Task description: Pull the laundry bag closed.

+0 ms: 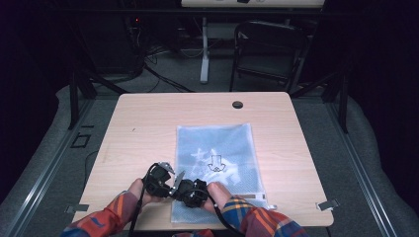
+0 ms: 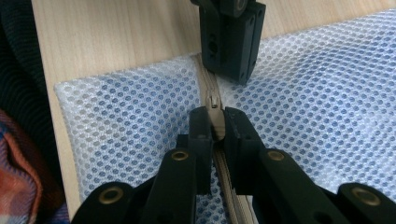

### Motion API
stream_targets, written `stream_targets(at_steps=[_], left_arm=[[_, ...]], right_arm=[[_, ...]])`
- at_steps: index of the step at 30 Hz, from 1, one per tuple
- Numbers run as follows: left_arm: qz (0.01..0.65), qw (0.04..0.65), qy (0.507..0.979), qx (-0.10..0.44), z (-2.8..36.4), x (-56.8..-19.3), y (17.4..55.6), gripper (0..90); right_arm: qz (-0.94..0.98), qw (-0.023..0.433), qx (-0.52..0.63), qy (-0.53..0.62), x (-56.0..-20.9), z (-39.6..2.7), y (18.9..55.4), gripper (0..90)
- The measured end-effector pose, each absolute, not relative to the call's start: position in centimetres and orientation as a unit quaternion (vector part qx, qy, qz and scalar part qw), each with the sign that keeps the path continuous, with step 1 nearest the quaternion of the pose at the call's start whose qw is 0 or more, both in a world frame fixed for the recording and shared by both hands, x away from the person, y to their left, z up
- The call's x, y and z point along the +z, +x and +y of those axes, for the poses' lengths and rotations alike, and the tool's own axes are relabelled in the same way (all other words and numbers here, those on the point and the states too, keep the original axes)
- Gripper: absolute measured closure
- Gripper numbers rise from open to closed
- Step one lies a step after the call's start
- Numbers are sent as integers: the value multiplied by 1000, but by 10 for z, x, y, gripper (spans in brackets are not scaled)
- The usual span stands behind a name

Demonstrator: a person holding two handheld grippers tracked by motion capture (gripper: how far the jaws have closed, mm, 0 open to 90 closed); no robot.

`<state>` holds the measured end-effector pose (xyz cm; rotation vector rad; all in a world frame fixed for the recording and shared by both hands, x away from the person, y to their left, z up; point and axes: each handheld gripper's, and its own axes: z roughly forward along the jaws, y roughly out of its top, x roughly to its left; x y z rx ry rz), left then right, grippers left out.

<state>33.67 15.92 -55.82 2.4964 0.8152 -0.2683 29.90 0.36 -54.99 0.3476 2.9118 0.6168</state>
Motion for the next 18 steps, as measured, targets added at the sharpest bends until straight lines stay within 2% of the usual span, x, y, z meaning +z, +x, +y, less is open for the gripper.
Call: stream_targets(at_steps=[18], left_arm=[[304, 253, 913, -102, 159, -559, 337, 900]], right_arm=[[972, 66, 189, 119, -546, -2, 300, 823]])
